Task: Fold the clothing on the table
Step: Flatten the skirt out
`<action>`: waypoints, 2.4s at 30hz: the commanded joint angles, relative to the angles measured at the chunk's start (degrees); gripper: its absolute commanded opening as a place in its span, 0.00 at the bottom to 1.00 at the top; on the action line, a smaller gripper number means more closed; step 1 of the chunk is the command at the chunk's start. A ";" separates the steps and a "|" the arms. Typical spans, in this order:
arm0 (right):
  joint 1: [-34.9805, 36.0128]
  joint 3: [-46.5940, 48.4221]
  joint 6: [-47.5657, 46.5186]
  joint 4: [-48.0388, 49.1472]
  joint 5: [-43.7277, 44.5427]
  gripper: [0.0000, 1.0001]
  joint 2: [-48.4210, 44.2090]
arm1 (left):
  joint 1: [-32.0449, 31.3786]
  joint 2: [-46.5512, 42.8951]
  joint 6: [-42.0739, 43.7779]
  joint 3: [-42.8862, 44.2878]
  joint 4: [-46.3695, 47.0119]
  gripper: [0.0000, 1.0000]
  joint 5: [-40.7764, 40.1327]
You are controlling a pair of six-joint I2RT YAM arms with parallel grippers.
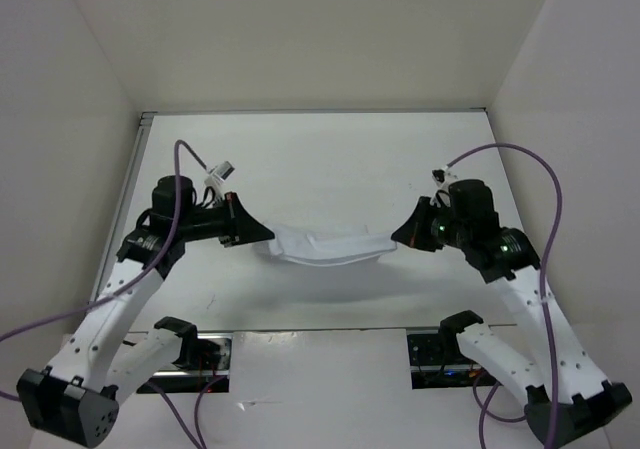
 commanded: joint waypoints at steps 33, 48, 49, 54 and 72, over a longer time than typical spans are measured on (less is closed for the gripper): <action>-1.14 53.53 -10.13 8.63 16.46 0.00 34.88 | 6.77 40.93 9.28 54.06 0.62 0.11 0.79; 7.11 -7.82 8.11 7.50 -6.58 0.00 16.70 | -4.99 32.23 -2.05 -4.67 17.78 0.12 -1.58; 7.90 -8.87 9.45 6.45 -7.89 0.00 15.38 | -5.97 30.13 -2.67 -6.16 17.78 0.12 -1.58; 8.44 -9.41 11.31 -2.16 -7.64 0.00 10.19 | -8.88 24.14 -3.20 -8.73 10.59 0.14 -3.51; -0.60 -2.20 10.26 -9.12 3.08 0.00 8.33 | -6.25 24.82 -5.05 -3.38 7.41 0.17 -2.90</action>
